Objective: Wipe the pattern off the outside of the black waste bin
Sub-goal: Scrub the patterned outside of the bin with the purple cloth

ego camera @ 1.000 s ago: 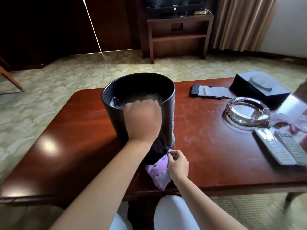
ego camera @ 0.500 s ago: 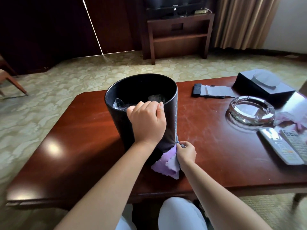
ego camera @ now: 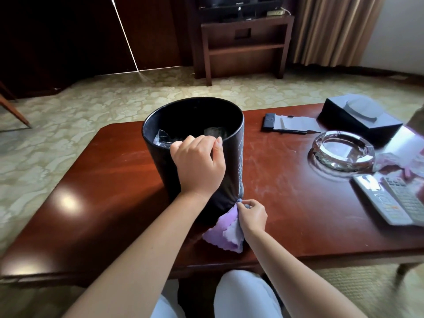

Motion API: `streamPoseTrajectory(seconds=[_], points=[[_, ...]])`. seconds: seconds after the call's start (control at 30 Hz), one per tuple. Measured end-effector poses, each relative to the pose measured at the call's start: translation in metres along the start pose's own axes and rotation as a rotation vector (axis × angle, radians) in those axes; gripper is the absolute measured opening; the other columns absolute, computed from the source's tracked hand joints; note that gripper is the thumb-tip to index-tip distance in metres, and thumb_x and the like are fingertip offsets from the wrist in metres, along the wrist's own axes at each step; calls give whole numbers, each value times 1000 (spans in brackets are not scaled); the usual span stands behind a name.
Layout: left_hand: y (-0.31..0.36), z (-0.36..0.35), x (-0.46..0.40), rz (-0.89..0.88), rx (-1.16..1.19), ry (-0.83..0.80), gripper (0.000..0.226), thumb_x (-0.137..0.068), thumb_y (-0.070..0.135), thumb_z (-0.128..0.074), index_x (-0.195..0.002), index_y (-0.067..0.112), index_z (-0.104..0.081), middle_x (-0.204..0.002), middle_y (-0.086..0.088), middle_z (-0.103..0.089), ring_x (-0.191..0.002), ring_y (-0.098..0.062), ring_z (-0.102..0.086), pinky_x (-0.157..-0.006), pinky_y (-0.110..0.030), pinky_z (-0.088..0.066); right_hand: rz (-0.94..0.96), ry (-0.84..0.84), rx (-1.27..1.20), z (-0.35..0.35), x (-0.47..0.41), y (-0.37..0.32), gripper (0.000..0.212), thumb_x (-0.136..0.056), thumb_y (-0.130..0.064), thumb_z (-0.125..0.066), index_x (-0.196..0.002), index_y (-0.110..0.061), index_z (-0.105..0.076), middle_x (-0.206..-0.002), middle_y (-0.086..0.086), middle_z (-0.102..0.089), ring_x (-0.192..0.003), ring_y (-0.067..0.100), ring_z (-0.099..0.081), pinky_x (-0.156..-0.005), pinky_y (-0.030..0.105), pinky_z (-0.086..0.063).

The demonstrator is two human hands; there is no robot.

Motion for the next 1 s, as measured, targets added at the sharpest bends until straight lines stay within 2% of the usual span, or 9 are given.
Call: streamPoseTrajectory(seconds=[0.13, 0.23, 0.4, 0.47, 0.57, 0.77, 1.0], points=[[1, 0, 0, -12, 8, 14, 31, -88, 24, -49, -58, 17, -52, -53, 2, -51, -54, -25, -48, -63, -33, -22, 0, 2, 37, 6, -19, -15, 4, -83, -23, -63, -82, -21, -66, -93, 3, -69, -93, 22, -62, -80, 27, -45], [1, 0, 0, -12, -10, 19, 31, -88, 24, -49, -58, 18, -52, -53, 2, -50, -55, -24, -48, -63, -33, -22, 38, -7, 86, 5, -16, -17, 8, -84, -21, -60, -87, -19, -68, -95, 3, -69, -94, 22, -61, -75, 25, -41], [2, -1, 0, -6, -24, 27, 32, -88, 25, -48, -57, 18, -50, -52, 2, -50, -55, -24, -47, -63, -32, -21, 30, -46, 118, -9, 18, -1, 7, -84, -22, -58, -85, -17, -64, -90, 3, -65, -81, 19, -54, -70, 23, -36], [2, 0, 0, -3, -20, 24, 32, -88, 24, -48, -57, 18, -50, -52, 2, -50, -54, -24, -47, -63, -33, -22, 17, -74, 128, -18, 31, 5, 7, -84, -23, -58, -84, -18, -62, -88, 2, -63, -82, 20, -55, -70, 23, -35], [2, 1, 0, -14, -11, 21, 32, -88, 24, -47, -57, 17, -51, -53, 2, -51, -54, -24, -47, -63, -33, -21, -21, -57, 97, -21, 36, 7, 9, -84, -24, -59, -86, -16, -64, -88, 1, -63, -88, 21, -58, -72, 23, -36], [1, 1, 0, -24, -3, 25, 33, -88, 24, -47, -56, 18, -49, -52, 2, -50, -54, -24, -47, -62, -33, -21, -86, 3, -12, -13, 26, 4, 9, -84, -23, -60, -81, -15, -63, -81, 1, -61, -79, 19, -53, -72, 23, -36], [2, 0, 1, -28, -11, 30, 32, -88, 24, -48, -56, 18, -50, -52, 1, -50, -54, -25, -47, -61, -34, -22, -85, 25, 6, 3, -8, -10, 5, -80, -22, -64, -78, -18, -66, -91, 9, -70, -92, 26, -63, -79, 27, -45]])
Point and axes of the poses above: each hand's wrist, its own x-axis away from the middle knuckle, its own z-axis out of the back of the hand, y = z × x, the point moved 6 cm from there along -x, towards the middle knuckle
